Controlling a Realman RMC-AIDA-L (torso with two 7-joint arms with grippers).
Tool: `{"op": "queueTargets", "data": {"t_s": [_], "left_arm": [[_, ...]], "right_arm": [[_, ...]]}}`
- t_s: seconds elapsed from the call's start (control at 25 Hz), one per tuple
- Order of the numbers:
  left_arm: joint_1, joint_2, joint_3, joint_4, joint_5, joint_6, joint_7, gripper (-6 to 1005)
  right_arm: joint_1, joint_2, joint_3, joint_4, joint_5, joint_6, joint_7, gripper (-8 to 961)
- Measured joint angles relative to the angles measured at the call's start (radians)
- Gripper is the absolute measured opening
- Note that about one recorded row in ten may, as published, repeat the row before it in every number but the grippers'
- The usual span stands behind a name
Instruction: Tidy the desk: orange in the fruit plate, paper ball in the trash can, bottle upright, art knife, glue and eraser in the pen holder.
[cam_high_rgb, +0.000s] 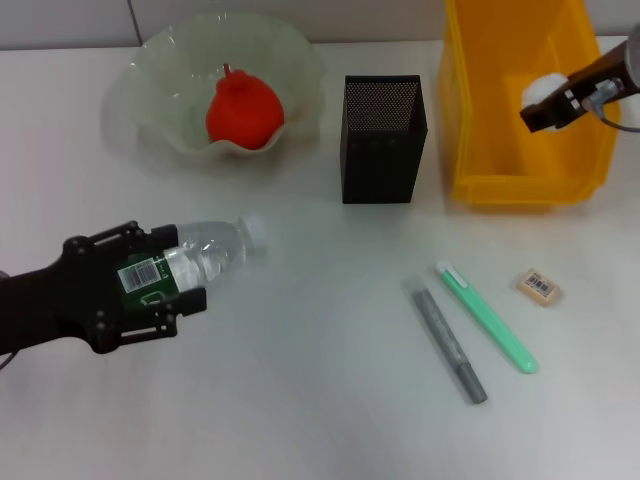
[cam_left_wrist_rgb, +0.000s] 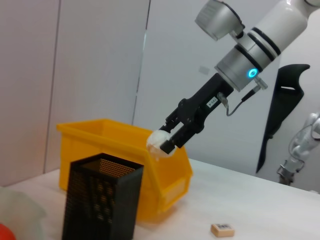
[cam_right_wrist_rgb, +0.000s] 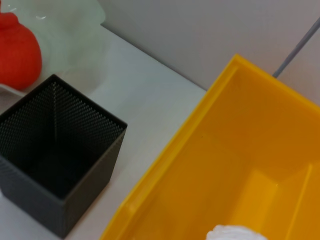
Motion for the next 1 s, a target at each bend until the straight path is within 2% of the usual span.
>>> {"op": "queueTargets", "data": {"t_s": [0.04,0.24,0.32,0.36,0.4,0.44,0.48,0.6,0.64,0.68,0.72,0.84,0.88,0.92,0.96,1.0], "left_arm": [[0.001,0.0,-0.005,0.001,0.0,0.001,0.003,848],[0.0,-0.002,-0.021,0.009,0.004,-0.003,0.008,840],[-0.016,0.006,-0.023,0.013,0.004,-0.023,-0.016,838],[-0.029,0.013,-0.023,0.034,0.007,-0.048,-0.052,837],[-0.029,0.013,-0.023,0.034,0.007,-0.048,-0.052,837],[-0.036,0.014,-0.023,0.084,0.021,-0.066,-0.097,836],[-0.036,0.014,-0.023,0.084,0.021,-0.066,-0.097,835],[-0.05,0.003,-0.021,0.207,0.082,-0.098,-0.187,833],[-0.05,0.003,-0.021,0.207,0.082,-0.098,-0.187,832],[-0.067,-0.013,-0.016,0.299,0.153,-0.12,-0.257,831],[-0.067,-0.013,-0.016,0.299,0.153,-0.12,-0.257,831],[-0.113,-0.04,-0.012,0.419,0.288,-0.134,-0.363,828],[-0.139,-0.046,0.001,0.457,0.348,-0.135,-0.413,828],[-0.158,-0.049,0.013,0.48,0.387,-0.136,-0.448,827],[-0.193,-0.05,0.045,0.512,0.444,-0.141,-0.513,826],[-0.214,-0.051,0.071,0.526,0.472,-0.145,-0.553,825]], "right_arm": [[-0.003,0.0,0.0,0.002,0.002,0.013,-0.003,569],[-0.02,0.0,0.01,-0.009,0.043,0.034,-0.024,741],[-0.056,0.0,0.046,-0.034,0.132,0.034,-0.09,784],[-0.105,0.0,0.092,-0.07,0.242,0.024,-0.172,793],[-0.105,0.0,0.092,-0.07,0.242,0.024,-0.172,802],[-0.17,0.0,0.153,-0.104,0.396,0.002,-0.286,811],[-0.17,0.0,0.153,-0.104,0.396,0.002,-0.286,820],[-0.271,0.0,0.262,-0.105,0.673,-0.054,-0.513,838],[-0.271,0.0,0.262,-0.105,0.673,-0.054,-0.513,838],[-0.322,0.0,0.324,-0.072,0.821,-0.113,-0.661,838],[-0.322,0.0,0.324,-0.072,0.821,-0.113,-0.661,839],[-0.38,0.0,0.403,0.029,0.989,-0.226,-0.898,839],[-0.397,0.0,0.436,0.102,1.049,-0.277,-1.004,839],[-0.397,0.0,0.436,0.102,1.049,-0.277,-1.004,838],[-0.403,-0.001,0.478,0.182,1.074,-0.326,-1.1,838],[-0.403,-0.001,0.478,0.182,1.074,-0.326,-1.1,837]]}}
